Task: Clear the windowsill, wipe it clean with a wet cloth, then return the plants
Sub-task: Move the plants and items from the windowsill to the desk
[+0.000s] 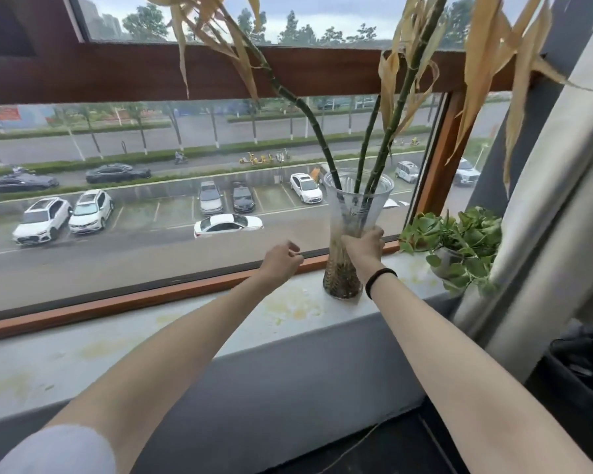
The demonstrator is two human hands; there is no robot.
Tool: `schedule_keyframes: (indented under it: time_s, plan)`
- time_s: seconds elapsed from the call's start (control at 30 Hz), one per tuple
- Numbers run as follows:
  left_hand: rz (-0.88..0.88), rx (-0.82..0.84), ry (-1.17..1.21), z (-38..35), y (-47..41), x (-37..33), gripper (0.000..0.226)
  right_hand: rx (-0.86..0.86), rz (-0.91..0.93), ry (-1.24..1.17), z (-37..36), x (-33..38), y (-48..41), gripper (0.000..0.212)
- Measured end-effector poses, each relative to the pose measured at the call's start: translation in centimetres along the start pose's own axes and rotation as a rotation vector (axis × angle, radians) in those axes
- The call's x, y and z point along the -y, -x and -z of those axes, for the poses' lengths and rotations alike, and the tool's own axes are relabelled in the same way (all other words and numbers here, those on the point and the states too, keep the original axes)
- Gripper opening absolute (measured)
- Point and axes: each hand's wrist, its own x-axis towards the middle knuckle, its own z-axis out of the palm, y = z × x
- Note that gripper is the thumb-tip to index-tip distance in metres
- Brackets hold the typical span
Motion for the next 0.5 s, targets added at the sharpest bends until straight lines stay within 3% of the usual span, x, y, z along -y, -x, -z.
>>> schedule_keyframes:
  time_s: [0.13,0.33,0.5]
  plan:
    - [-0.081,0.087,0.047,-1.6,-2.0,-2.9,0.046,0.162,-0.053,0.008,2.0,0.8,-3.2,0.105]
    - [-0.108,0.149,0.356,-3.9,-4.7,-6.7,0.081,0.448,0.05,-0.261,5.1,1.9,-5.0,0.151]
    - [-0.118,0.172,0.392,-4.7,-7.0,-7.7,0.118,0.602,0.14,-0.283,6.8,2.3,-6.6,0.151]
